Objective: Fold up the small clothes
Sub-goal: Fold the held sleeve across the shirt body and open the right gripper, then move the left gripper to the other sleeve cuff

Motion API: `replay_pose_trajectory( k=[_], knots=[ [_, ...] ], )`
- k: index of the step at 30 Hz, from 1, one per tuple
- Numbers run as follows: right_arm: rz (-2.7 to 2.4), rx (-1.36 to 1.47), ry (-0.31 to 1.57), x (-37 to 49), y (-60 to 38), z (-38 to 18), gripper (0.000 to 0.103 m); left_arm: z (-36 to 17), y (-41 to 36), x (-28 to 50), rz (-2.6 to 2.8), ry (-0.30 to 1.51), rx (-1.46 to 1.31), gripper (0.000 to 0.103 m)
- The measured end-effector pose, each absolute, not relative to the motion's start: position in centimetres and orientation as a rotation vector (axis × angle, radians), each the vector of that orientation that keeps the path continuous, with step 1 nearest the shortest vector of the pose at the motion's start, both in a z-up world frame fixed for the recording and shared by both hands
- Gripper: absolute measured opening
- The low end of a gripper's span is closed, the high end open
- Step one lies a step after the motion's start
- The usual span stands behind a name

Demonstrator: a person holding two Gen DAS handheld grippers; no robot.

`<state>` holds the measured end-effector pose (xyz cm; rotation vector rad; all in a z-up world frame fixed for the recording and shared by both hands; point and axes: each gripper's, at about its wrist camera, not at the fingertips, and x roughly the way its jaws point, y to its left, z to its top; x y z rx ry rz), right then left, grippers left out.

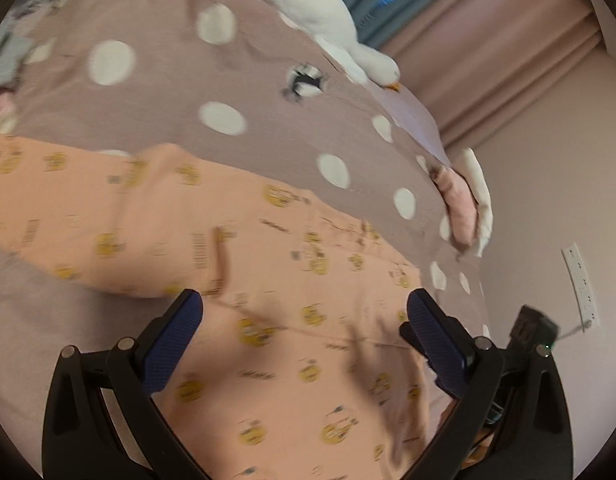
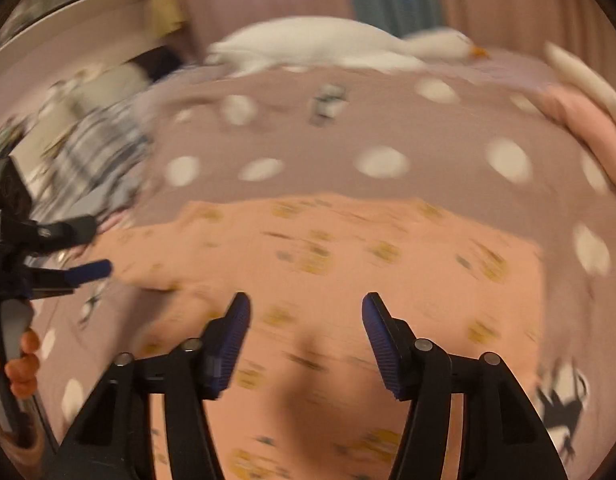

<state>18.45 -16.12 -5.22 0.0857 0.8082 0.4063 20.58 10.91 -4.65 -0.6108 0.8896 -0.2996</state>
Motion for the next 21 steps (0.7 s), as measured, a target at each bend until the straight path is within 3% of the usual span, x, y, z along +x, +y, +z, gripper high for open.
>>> replay_pose_trajectory(
  k=[2, 5, 12, 16, 20, 21],
  knots=[
    [0.385, 0.152, 0.830, 19.0, -18.0, -6.1, 0.046, -5.3, 9.4, 22.0, -0.342, 0.907, -0.620, 0.088],
    [0.367, 0.201, 0.834, 18.9, -19.4, -7.1, 0.035, -6.9, 7.4, 23.9, -0.349, 0.947, -0.592, 0.073],
    [0.274, 0.218, 0.904, 19.4, -21.6, -10.0, 0.033, -13.2, 7.8, 25.6, -0.190, 1.050, -0.549, 0.055],
    [0.272, 0.249, 0.921, 19.5, -22.2, -10.6, 0.032, -12.2, 9.6, 24.7, -0.243, 1.026, -0.593, 0.056],
    [0.288, 0.281, 0.897, 18.4, -22.2, -9.2, 0.033, -10.2, 14.2, 22.0, -0.185, 0.933, -0.650, 0.084],
    [0.294, 0.281, 0.883, 17.9, -22.3, -8.9, 0.033, -10.1, 15.9, 21.2, -0.167, 0.909, -0.682, 0.085]
  ],
)
